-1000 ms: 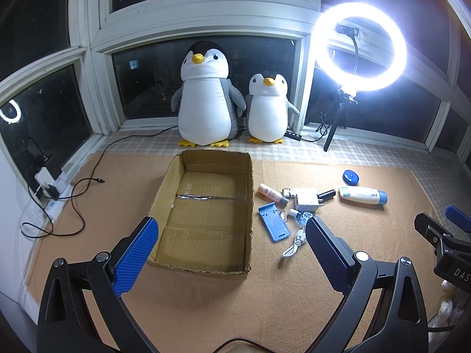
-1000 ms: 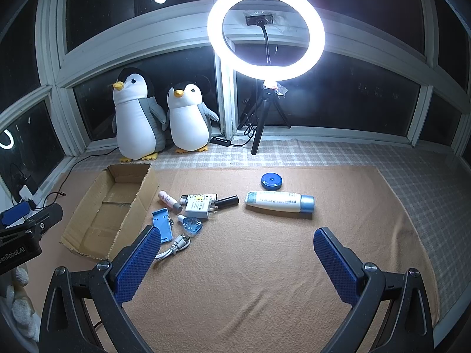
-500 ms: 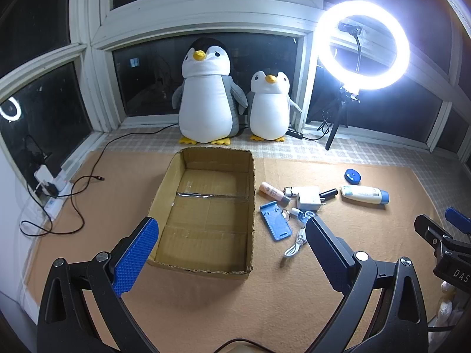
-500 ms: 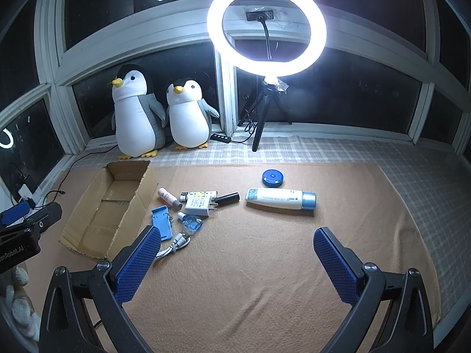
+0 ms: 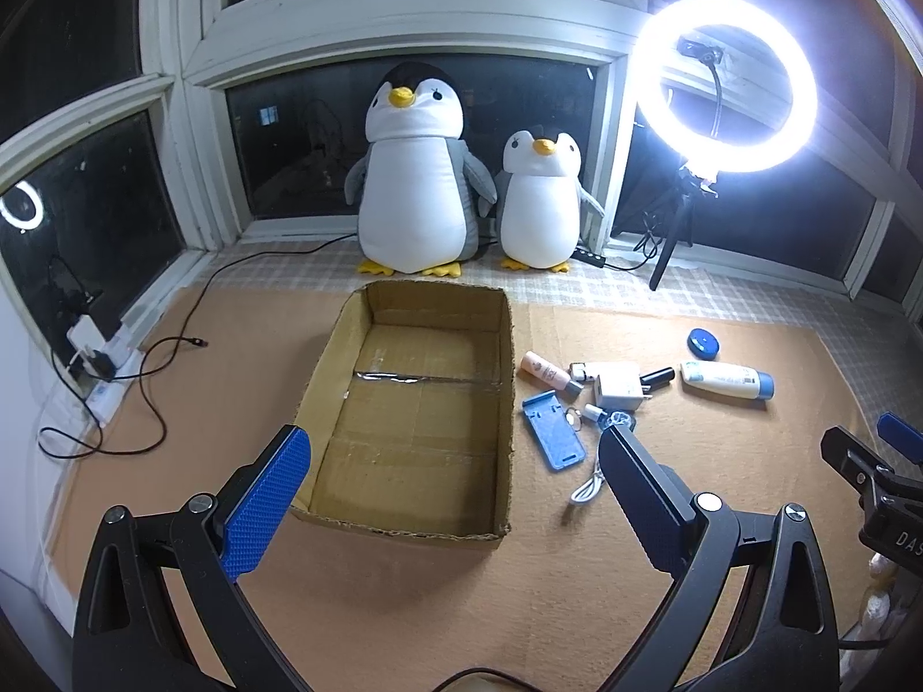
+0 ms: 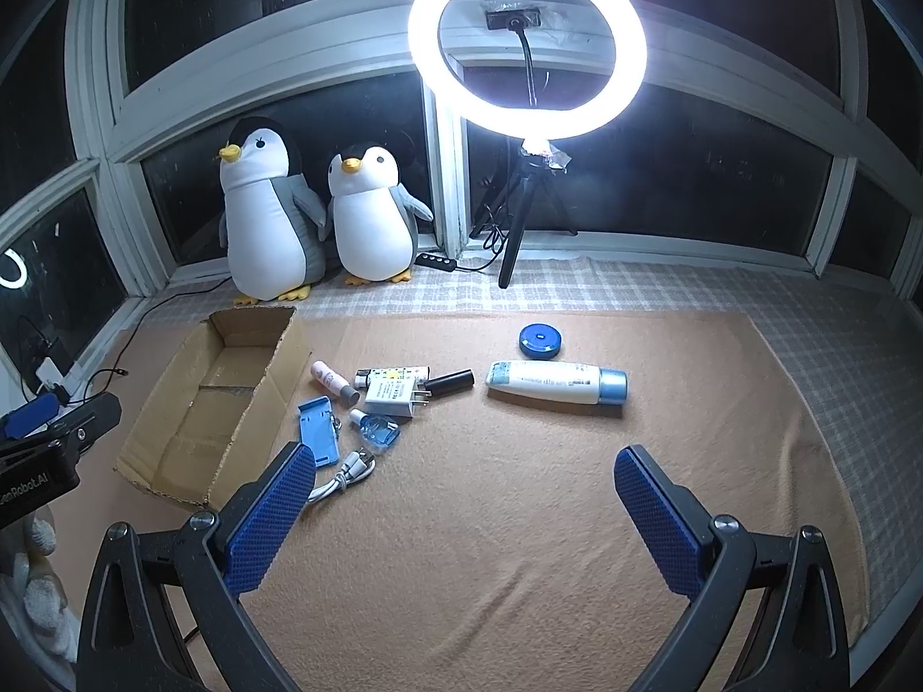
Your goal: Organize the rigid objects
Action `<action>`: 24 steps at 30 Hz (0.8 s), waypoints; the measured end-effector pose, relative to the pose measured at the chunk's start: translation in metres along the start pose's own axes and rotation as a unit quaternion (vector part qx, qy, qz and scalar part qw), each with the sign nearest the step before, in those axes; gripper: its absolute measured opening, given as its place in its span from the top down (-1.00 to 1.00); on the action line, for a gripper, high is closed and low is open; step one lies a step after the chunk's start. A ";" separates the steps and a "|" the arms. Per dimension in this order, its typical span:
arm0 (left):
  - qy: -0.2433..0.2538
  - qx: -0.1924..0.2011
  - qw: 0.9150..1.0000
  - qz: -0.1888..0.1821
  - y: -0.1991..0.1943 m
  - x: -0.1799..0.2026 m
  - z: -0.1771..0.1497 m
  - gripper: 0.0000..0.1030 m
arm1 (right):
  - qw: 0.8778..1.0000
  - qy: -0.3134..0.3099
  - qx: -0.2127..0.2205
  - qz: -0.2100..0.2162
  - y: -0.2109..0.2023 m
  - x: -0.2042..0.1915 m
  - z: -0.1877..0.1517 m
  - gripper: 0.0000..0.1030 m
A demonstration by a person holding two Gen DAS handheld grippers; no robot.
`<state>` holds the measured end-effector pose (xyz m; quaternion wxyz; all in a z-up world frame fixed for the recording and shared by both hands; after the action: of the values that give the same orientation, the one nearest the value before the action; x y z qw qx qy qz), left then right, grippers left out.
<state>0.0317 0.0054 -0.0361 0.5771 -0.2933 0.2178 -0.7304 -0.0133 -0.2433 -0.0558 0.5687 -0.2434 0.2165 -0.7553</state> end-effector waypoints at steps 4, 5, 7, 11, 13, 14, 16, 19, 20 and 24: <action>-0.008 -0.005 1.000 0.007 0.006 -0.012 -0.002 -0.95 | 1.000 -0.002 -0.003 0.003 0.004 -0.002 -0.001 -0.99; -0.010 -0.006 1.000 0.010 0.007 -0.015 -0.002 -0.95 | 1.000 -0.003 -0.003 0.003 0.005 -0.002 -0.002 -0.99; -0.018 -0.010 1.000 0.018 0.011 -0.026 -0.003 -0.95 | 1.000 -0.004 -0.006 0.005 0.007 -0.003 -0.003 -0.99; -0.033 -0.019 0.999 0.033 0.020 -0.046 -0.005 -0.94 | 1.000 -0.002 -0.010 0.008 0.013 -0.004 -0.004 -0.99; -0.041 -0.025 0.998 0.043 0.026 -0.058 -0.006 -0.94 | 1.000 -0.003 -0.013 0.008 0.017 -0.004 -0.005 -0.99; -0.046 -0.030 0.997 0.048 0.030 -0.066 -0.007 -0.94 | 1.000 -0.003 -0.014 0.008 0.019 -0.004 -0.006 -0.99; -0.053 -0.036 0.997 0.053 0.036 -0.077 -0.009 -0.94 | 1.000 -0.005 -0.017 0.008 0.023 -0.004 -0.007 -0.99; -0.063 -0.048 0.995 0.059 0.047 -0.094 -0.012 -0.94 | 1.000 -0.011 -0.022 0.008 0.029 -0.006 -0.010 -0.99; -0.066 -0.054 0.994 0.066 0.052 -0.100 -0.014 -0.94 | 1.000 -0.012 -0.024 0.009 0.030 -0.006 -0.010 -0.99; -0.079 -0.075 0.991 0.073 0.068 -0.120 -0.021 -0.84 | 0.999 -0.019 -0.031 0.011 0.036 -0.010 -0.014 -0.99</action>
<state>0.0857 0.1052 -0.1174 0.6206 -0.3756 0.2464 -0.6427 0.0074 -0.2419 -0.0900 0.5730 -0.2725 0.2318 -0.7374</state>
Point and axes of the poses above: each gripper's, at about its wrist camera, not at the fingertips, and y roughly the way its jaws point, x to its right, z to its top, the point moved 3 cm from there along y, roughly the way its jaws point, and after that the axes turned 14 degrees about -z, right-handed, at the moved point
